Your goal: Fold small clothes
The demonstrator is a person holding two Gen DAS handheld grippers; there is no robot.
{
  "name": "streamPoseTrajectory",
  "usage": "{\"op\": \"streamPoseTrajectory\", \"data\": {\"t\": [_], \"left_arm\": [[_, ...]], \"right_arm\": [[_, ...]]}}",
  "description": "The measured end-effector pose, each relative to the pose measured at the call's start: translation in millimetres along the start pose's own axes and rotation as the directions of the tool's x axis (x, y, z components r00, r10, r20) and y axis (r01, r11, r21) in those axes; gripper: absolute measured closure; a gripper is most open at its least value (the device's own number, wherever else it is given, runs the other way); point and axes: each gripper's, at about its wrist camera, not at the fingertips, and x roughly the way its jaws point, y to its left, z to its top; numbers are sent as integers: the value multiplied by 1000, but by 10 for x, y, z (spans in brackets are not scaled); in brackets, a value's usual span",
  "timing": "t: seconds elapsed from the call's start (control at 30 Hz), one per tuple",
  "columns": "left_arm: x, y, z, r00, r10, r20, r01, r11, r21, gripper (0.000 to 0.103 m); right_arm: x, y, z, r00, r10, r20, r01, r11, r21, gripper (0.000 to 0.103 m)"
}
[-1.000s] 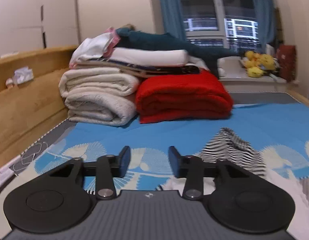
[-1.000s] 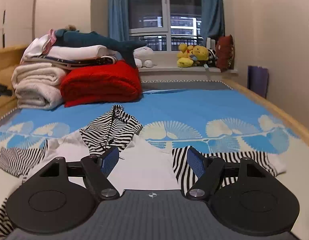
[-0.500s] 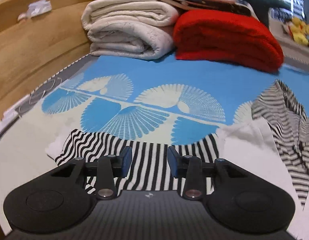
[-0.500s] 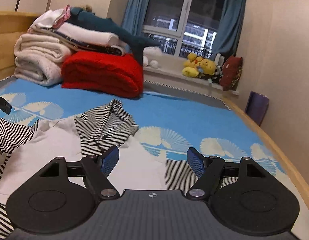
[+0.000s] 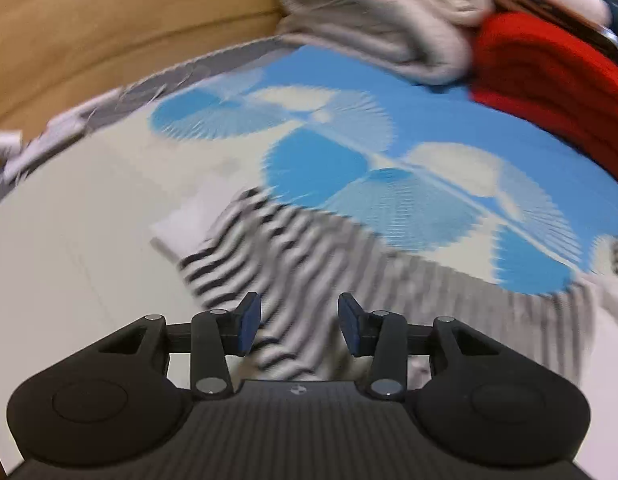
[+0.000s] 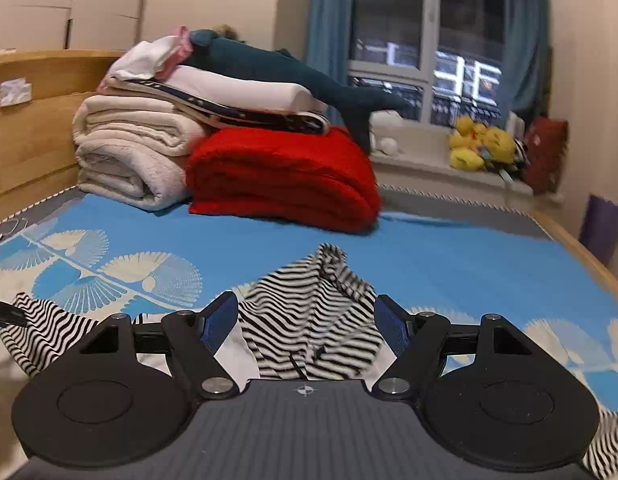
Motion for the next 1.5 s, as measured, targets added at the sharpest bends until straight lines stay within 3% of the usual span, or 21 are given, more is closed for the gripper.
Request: {"op": "streamPoseTrajectory", "data": {"t": [0.07, 0.17, 0.27, 0.3, 0.33, 0.37, 0.47, 0.57, 0.63, 0.7, 0.73, 0.83, 0.87, 0.9, 0.93, 0.97, 1.1, 1.17, 1.23, 1.37, 1.5], "left_arm": [[171, 203, 39, 999, 28, -25, -29, 998, -57, 52], [382, 461, 87, 997, 45, -67, -54, 988, -144, 52], [561, 534, 51, 991, 38, -127, -61, 980, -188, 52], [553, 478, 44, 992, 64, -106, -81, 984, -160, 58], [546, 403, 44, 992, 82, -93, -93, 988, -123, 73], [510, 319, 67, 993, 89, -77, -96, 990, -99, 99], [182, -22, 166, 987, 147, 67, -145, 989, -32, 99], [-490, -568, 332, 977, -19, 214, 5, 998, 63, 99], [-996, -945, 332, 946, -179, 271, 146, 980, 138, 99], [-1505, -1412, 160, 887, -386, 253, 325, 912, 250, 99], [-1715, -1632, 10, 847, -489, 207, 420, 855, 305, 99], [-2126, -2256, -547, 695, -710, -113, 678, 595, 432, 95], [-2183, -2375, -670, 654, -728, -206, 727, 530, 436, 89], [-2223, -2454, -752, 632, -730, -260, 751, 495, 437, 80], [-2238, -2486, -783, 637, -722, -268, 748, 498, 439, 77], [-2221, -2482, -767, 660, -709, -249, 730, 528, 434, 71], [-1888, -2346, -538, 782, -593, -193, 619, 703, 350, 69], [-1614, -2259, -353, 847, -495, -194, 531, 791, 304, 69], [-1447, -2161, -271, 887, -413, -204, 456, 850, 263, 69], [-1235, -1989, -67, 906, -360, -221, 399, 901, 170, 69], [-1200, -1911, 67, 908, -358, -218, 390, 912, 126, 69]], "right_arm": [[77, -13, -125, 1000, 8, -3, -8, 1000, 0, 27], [237, -65, -223, 994, 6, -108, -4, 1000, 14, 27], [313, -110, -193, 994, 42, -99, -43, 999, -6, 28], [333, -129, -192, 995, 40, -89, -42, 999, -25, 28], [356, -153, -199, 996, 29, -85, -32, 999, -40, 28], [388, -191, -206, 996, 14, -88, -19, 999, -48, 28], [465, -359, -192, 993, -12, -114, 12, 1000, 0, 28], [507, -550, -191, 988, -21, -155, 32, 997, 70, 28], [501, -666, -214, 984, -27, -174, 45, 994, 101, 28], [503, -769, -256, 980, -37, -194, 61, 991, 123, 28], [497, -828, -281, 979, -38, -202, 67, 988, 139, 28], [497, -1021, -393, 970, -37, -242, 87, 976, 200, 28], [500, -1066, -435, 966, -41, -256, 99, 971, 216, 28], [507, -1118, -488, 960, -51, -277, 118, 965, 232, 28], [510, -1172, -538, 953, -59, -297, 137, 959, 247, 28], [522, -1218, -583, 947, -64, -313, 151, 953, 263, 28], [598, -1445, -790, 920, -35, -391, 198, 901, 386, 29], [671, -1544, -912, 903, 4, -429, 217, 858, 466, 36], [766, -1617, -1047, 888, 37, -459, 241, 812, 531, 51], [973, -1653, -1278, 865, 109, -490, 277, 710, 647, 58], [1161, -1627, -1417, 838, 170, -519, 318, 621, 716, 58]]}}
